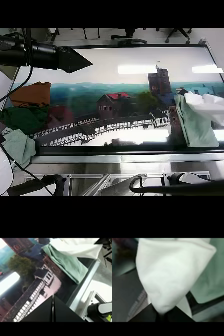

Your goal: Fold the shirts.

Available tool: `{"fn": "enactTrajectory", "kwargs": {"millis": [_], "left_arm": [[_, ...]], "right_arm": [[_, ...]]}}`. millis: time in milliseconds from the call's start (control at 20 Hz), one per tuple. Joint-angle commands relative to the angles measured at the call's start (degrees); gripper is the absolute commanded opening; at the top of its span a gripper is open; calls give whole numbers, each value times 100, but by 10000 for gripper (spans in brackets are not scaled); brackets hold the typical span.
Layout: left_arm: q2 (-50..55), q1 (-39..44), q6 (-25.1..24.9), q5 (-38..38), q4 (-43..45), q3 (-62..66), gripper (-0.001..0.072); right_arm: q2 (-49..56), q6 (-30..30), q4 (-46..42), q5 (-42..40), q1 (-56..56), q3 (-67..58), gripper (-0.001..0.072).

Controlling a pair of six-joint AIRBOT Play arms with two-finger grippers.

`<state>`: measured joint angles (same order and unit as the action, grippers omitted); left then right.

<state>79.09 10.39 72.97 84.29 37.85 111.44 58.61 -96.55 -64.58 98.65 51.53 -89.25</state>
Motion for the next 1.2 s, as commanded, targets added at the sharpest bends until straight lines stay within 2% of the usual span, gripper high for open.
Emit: {"fn": "enactTrajectory", "kwargs": {"millis": [0, 100, 300, 400, 500, 550, 600, 700, 750, 900, 1000, 1150], "left_arm": [[2, 4, -101, 0, 2, -2, 21], [2, 4, -109, -2, 0, -2, 22], [2, 4, -162, -9, 0, -2, 21], [2, 4, -162, -44, 0, -2, 22], [4, 4, -162, -76, 0, -2, 21], [2, 4, -160, -142, 0, 0, 22], [2, 4, -162, -232, 0, 0, 21], [2, -68, -201, -348, 7, 0, 21], [2, -107, -199, -343, 4, 0, 21], [-188, -136, -190, -315, 31, -400, 18], [-645, -33, -192, -389, 229, -1373, 19], [-1563, 284, -190, -914, 754, -3316, 18]], "right_arm": [[4, -118, -1281, 146, 2, 208, 49], [44, -118, -1259, 15, -2, 321, 376], [103, -76, -1156, -269, -24, 323, 391], [103, -74, -695, -476, -26, 323, 390], [103, -55, 9, -852, -136, 326, 374], [103, 94, 341, -1036, -264, 326, 304], [103, 293, 656, -1207, -474, 326, 174], [103, 527, 828, -1550, -1099, 326, 56], [103, 671, 826, -1672, -1473, 328, 22], [-55, 992, 756, -2074, -2706, 586, 22], [-420, 1005, 262, -2262, -3460, 1145, 22], [-1305, 1008, -146, -2544, -4352, 2549, 22]]}}
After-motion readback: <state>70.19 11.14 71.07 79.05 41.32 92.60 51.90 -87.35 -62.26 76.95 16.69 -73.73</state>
